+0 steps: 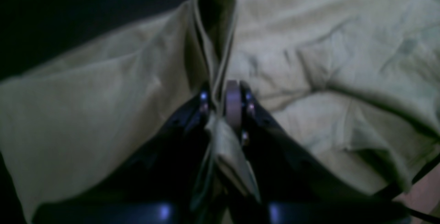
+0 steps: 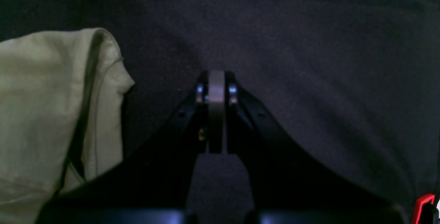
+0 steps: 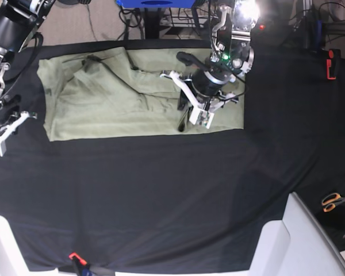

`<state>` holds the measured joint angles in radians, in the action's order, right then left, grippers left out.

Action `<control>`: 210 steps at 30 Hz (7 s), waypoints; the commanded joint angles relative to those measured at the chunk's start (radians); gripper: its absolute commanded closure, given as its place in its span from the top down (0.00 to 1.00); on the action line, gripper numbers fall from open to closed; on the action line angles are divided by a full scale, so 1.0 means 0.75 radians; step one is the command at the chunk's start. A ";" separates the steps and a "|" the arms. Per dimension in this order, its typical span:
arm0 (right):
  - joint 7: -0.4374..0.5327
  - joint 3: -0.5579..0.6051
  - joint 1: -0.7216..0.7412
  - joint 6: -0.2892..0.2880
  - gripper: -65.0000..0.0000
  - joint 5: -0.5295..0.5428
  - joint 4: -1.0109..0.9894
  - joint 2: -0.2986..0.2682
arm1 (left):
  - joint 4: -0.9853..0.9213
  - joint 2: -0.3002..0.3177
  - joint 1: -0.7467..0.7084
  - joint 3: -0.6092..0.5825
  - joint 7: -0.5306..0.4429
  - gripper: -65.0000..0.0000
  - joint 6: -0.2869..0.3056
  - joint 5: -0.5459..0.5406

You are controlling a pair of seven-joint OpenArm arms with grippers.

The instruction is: Fold the T-shirt properly

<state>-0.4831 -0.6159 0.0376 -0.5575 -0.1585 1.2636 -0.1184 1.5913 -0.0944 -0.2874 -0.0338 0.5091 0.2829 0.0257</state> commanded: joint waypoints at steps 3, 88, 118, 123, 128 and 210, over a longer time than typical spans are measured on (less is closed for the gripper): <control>0.025 -0.004 0.016 0.004 0.01 0.008 0.026 -0.025 | 0.001 -0.006 0.024 -0.003 -0.029 0.00 -0.004 -0.013; -0.192 0.904 -0.094 -0.164 0.72 0.270 0.247 0.294 | 0.021 0.223 -0.146 0.785 0.063 0.00 0.006 -0.017; -0.106 0.910 0.031 -0.160 0.02 0.270 0.022 0.290 | -0.032 0.223 -0.133 0.787 0.063 0.00 0.006 -0.017; -0.110 0.912 0.031 -0.129 0.02 0.268 0.057 0.288 | -0.032 0.223 -0.131 0.785 0.063 0.00 0.006 -0.017; -0.110 0.914 0.025 -0.066 0.03 0.268 0.049 0.288 | -0.032 0.223 -0.131 0.783 0.063 0.00 0.006 -0.017; -0.893 -0.143 -0.070 -0.187 0.95 1.200 -0.178 -0.226 | 0.183 0.419 -0.215 1.255 0.425 0.00 0.512 -0.639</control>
<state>-1.1641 -0.7185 -0.0246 -0.6937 0.7223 1.1175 -0.2604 1.7149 0.2073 -0.4412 0.9016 0.8425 0.6632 -0.4496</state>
